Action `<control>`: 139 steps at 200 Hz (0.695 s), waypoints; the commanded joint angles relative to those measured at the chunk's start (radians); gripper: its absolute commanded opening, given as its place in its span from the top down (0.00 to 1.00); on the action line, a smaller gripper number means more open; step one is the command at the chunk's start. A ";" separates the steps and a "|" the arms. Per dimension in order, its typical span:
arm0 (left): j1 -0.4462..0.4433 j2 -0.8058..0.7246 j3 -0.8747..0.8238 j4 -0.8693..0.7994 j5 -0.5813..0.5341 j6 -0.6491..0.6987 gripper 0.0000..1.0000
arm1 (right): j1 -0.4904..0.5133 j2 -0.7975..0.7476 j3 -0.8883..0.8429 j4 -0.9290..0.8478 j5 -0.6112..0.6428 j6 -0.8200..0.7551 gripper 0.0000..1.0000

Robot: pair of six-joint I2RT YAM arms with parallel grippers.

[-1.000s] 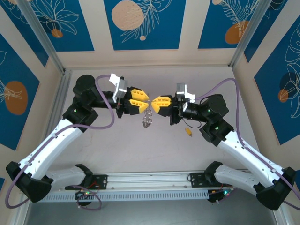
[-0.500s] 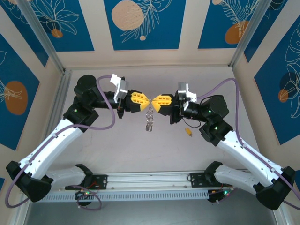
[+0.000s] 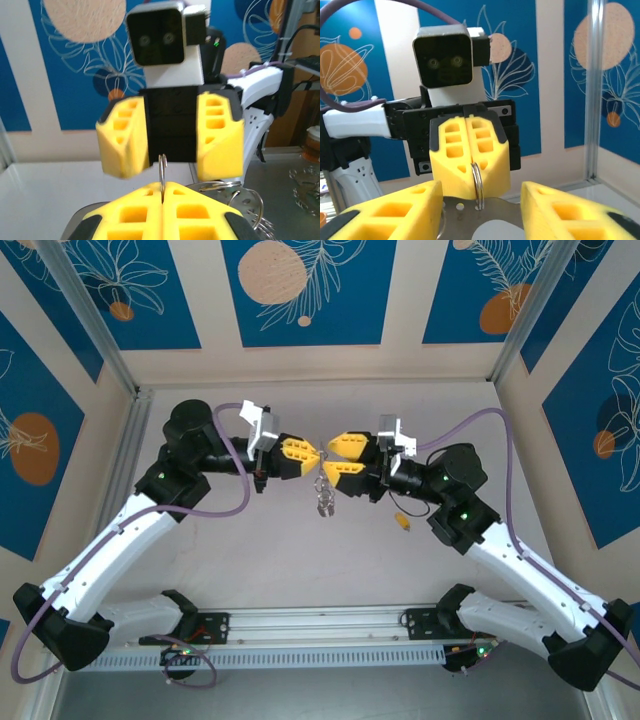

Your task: Put the keys on the keyring

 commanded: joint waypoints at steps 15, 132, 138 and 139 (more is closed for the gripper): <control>0.017 -0.030 0.054 -0.208 -0.078 0.134 1.00 | 0.003 -0.137 0.007 -0.351 0.219 -0.076 0.42; 0.038 -0.018 0.070 -0.594 -0.267 0.288 1.00 | -0.126 -0.088 -0.044 -1.177 0.696 0.246 0.36; 0.037 -0.023 0.052 -0.585 -0.259 0.280 1.00 | -0.133 -0.081 -0.057 -1.180 0.699 0.259 0.36; 0.038 -0.024 0.049 -0.583 -0.259 0.278 1.00 | -0.134 -0.080 -0.060 -1.180 0.700 0.262 0.36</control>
